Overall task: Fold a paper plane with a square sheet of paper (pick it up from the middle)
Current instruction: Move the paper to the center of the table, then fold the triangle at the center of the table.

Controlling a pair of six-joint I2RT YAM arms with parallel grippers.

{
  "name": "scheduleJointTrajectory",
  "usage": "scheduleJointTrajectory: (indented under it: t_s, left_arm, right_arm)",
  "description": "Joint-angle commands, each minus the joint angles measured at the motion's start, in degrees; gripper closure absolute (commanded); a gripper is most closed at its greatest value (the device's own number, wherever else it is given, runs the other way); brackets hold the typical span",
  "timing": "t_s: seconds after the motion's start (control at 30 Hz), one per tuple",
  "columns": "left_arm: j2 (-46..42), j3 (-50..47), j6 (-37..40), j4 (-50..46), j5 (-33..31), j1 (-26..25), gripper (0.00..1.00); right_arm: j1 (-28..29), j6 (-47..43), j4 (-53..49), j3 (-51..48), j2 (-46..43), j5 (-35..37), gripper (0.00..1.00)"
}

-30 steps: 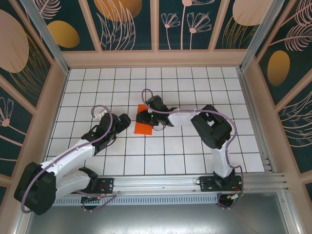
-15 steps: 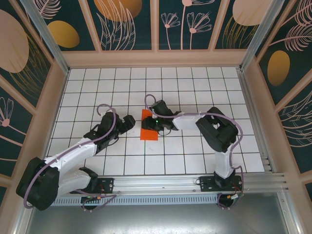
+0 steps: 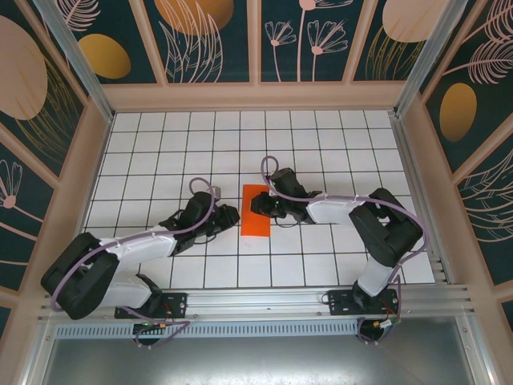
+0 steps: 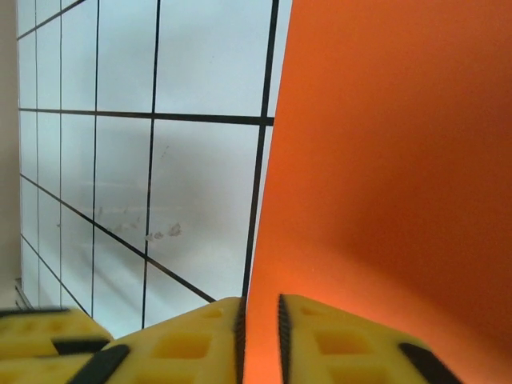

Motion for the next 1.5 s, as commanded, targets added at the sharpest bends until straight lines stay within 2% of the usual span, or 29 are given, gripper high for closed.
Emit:
scheduleJointTrajectory:
  t_s: [0.0,0.13,0.67,1.0,1.17,1.33,1.47]
  left_arm:
    - [3.32,-0.1,-1.98,5.75,1.98,-1.14,0.9]
    - [6.76,0.94,-2.09,5.97,2.06,-1.76,1.0]
    - [13.51,2.68,-0.9,7.54,3.25,-2.52,1.0]
    - [15.97,2.68,-1.35,2.78,0.43,-2.8,1.0]
    - [16.35,2.46,-2.02,0.09,-0.7,-3.0,1.0]
    - [16.41,1.39,-2.96,-1.98,-1.28,-3.13,1.0]
    - [16.61,0.2,-3.59,-1.61,-0.91,-3.14,1.0]
  right_arm:
    - [-0.16,2.02,4.08,-1.53,0.19,-2.66,0.87]
    - [-0.19,2.51,5.12,-1.47,1.99,-4.27,0.91]
    - [0.12,1.96,5.66,0.74,7.19,-9.21,0.93]
    - [0.34,0.84,5.43,0.68,7.94,-9.66,0.94]
    - [0.17,-1.27,1.77,2.13,9.72,-8.4,0.94]
    - [-3.14,-3.86,-1.07,2.53,9.97,-6.06,0.94]
    - [-8.83,-5.98,-2.12,3.15,10.34,-5.01,0.94]
